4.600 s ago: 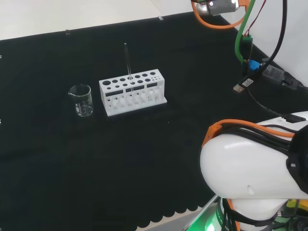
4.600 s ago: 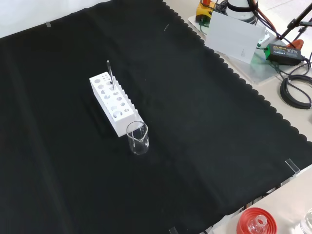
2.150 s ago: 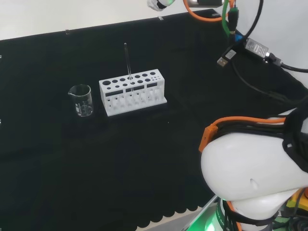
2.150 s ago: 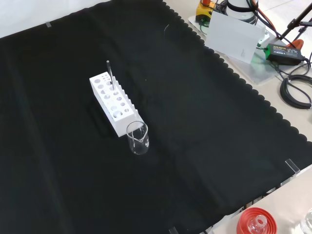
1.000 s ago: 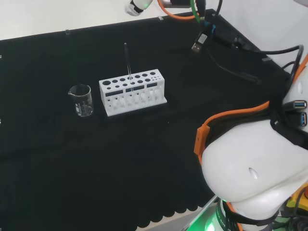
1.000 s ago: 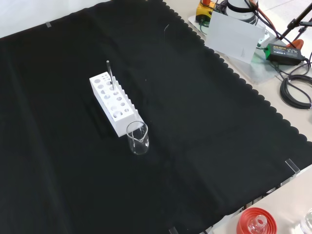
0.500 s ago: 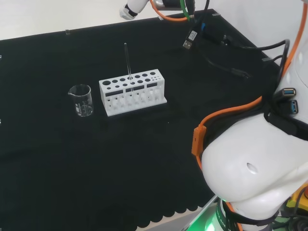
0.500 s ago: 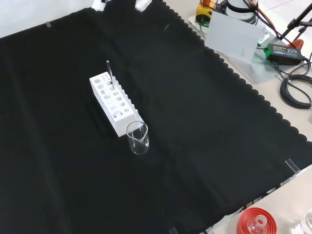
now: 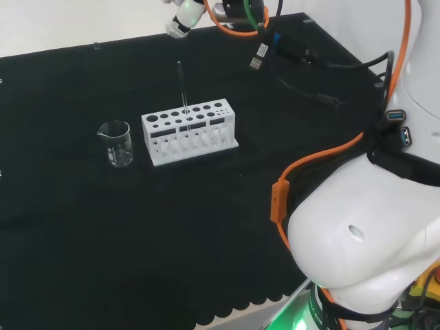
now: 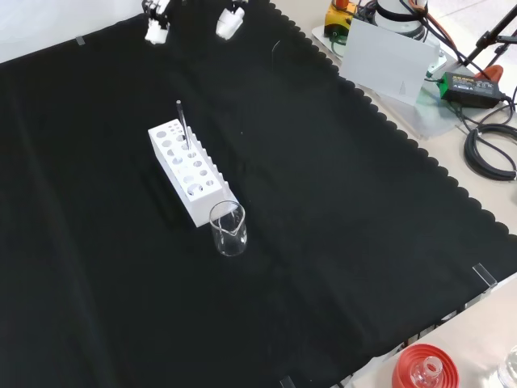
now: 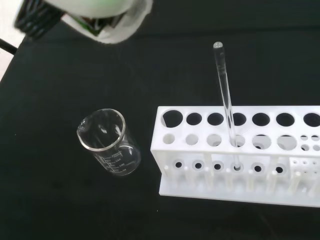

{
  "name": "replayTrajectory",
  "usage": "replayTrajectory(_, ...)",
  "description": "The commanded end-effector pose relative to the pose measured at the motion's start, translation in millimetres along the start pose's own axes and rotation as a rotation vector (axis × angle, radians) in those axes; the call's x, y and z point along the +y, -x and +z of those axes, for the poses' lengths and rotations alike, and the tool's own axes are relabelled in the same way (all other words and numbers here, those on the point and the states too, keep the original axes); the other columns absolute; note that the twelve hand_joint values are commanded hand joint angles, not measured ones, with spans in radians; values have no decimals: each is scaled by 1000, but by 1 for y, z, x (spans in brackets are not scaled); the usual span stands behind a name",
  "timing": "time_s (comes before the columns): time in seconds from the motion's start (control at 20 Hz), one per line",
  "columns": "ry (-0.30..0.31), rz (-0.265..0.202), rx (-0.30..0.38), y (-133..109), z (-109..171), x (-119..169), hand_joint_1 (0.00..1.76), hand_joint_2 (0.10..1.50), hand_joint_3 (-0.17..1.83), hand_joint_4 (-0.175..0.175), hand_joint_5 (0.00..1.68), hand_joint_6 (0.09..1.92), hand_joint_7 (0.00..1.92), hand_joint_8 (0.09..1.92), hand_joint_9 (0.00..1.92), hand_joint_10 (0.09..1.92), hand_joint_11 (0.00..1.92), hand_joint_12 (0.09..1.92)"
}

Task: Take the glass rod from the white test tube rack.

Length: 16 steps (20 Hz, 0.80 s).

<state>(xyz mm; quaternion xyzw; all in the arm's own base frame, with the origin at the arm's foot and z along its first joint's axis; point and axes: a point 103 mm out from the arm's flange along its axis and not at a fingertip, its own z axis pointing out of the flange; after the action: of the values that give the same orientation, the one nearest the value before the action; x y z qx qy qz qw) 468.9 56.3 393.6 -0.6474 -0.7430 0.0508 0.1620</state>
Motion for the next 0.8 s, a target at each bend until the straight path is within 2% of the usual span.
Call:
replayTrajectory(0.05, -27, -12, 8, 2, 11, 20, 901, 566, 768, -38, 370, 203, 215, 851, 411, 920, 429, 1367)
replayTrajectory(0.8, -90, -22, 25, 5, 39, 53, 897, 566, 769, -39, 370, 222, 237, 860, 428, 920, 439, 1366)
